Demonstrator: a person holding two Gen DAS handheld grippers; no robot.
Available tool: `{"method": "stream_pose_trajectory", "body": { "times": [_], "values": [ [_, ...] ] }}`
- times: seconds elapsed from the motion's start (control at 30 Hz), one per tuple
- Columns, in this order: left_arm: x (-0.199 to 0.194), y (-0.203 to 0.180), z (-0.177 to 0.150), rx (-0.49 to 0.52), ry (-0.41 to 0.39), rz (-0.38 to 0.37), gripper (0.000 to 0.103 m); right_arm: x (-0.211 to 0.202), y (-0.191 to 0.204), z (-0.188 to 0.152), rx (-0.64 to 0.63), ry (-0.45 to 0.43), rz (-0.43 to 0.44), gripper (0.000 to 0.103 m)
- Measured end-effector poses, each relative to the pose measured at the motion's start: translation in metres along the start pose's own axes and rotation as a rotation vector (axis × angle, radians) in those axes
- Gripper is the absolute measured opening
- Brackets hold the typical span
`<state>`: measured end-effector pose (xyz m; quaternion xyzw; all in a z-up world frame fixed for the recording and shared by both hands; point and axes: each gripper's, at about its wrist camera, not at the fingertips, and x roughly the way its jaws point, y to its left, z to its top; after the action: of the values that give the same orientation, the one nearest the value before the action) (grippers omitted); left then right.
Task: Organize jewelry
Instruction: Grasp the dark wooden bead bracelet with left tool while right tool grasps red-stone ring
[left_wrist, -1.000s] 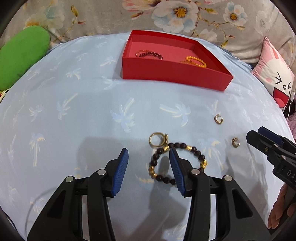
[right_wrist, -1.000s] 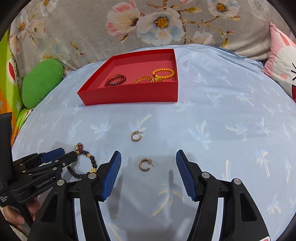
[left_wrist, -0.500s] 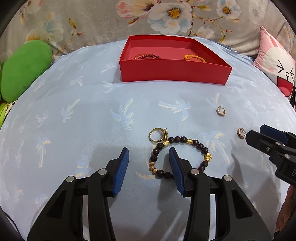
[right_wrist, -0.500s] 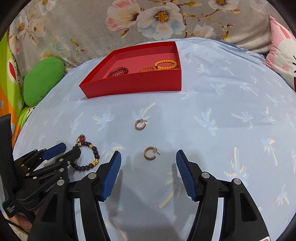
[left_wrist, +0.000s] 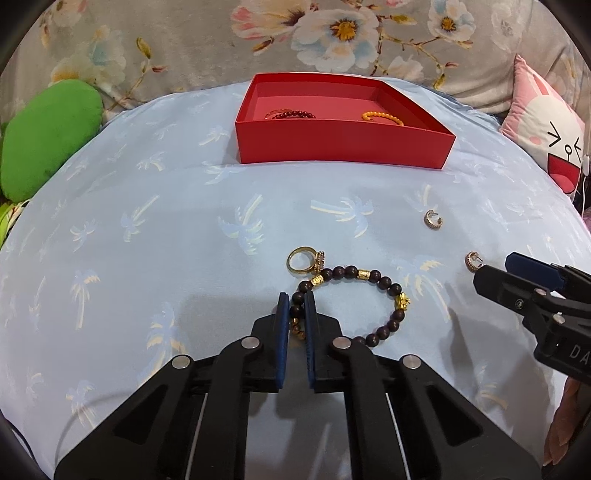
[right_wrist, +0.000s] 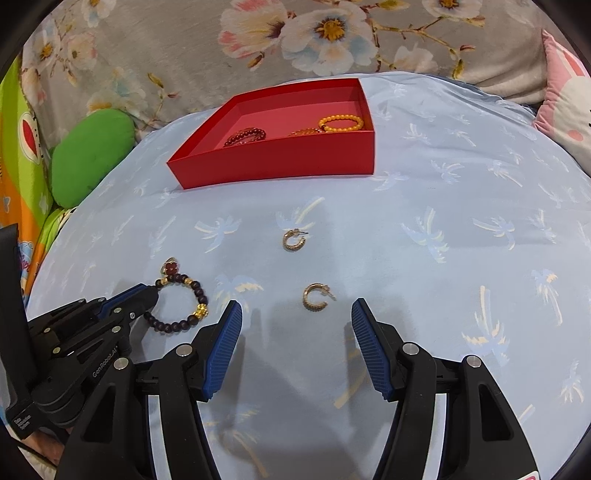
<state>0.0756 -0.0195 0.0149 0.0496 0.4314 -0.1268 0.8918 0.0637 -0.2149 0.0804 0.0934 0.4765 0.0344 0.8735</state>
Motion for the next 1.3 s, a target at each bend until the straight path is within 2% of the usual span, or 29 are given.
{"method": "stream_pose_trajectory", "body": {
  "times": [0.37,0.7,0.9,1.17,1.3],
  "values": [
    [-0.028,0.025,0.008,-0.05,-0.055,-0.014,0.008,0.012,0.049,0.005,-0.09,0.017,0.068,0.06],
    [-0.024,0.065,0.009,-0.135,-0.034,0.033,0.008,0.042,0.094,0.013,-0.175,0.044,0.096,0.058],
    [-0.02,0.079,0.01,-0.156,-0.022,0.042,0.008,0.057,0.105,0.019,-0.2,0.05,0.091,0.054],
    [-0.014,0.083,0.009,-0.164,-0.005,0.04,0.008,0.064,0.113,0.024,-0.247,0.036,0.049,0.033],
    [-0.01,0.083,0.008,-0.164,0.007,0.038,0.008,0.064,0.114,0.024,-0.263,0.031,0.03,0.018]
  ]
}}
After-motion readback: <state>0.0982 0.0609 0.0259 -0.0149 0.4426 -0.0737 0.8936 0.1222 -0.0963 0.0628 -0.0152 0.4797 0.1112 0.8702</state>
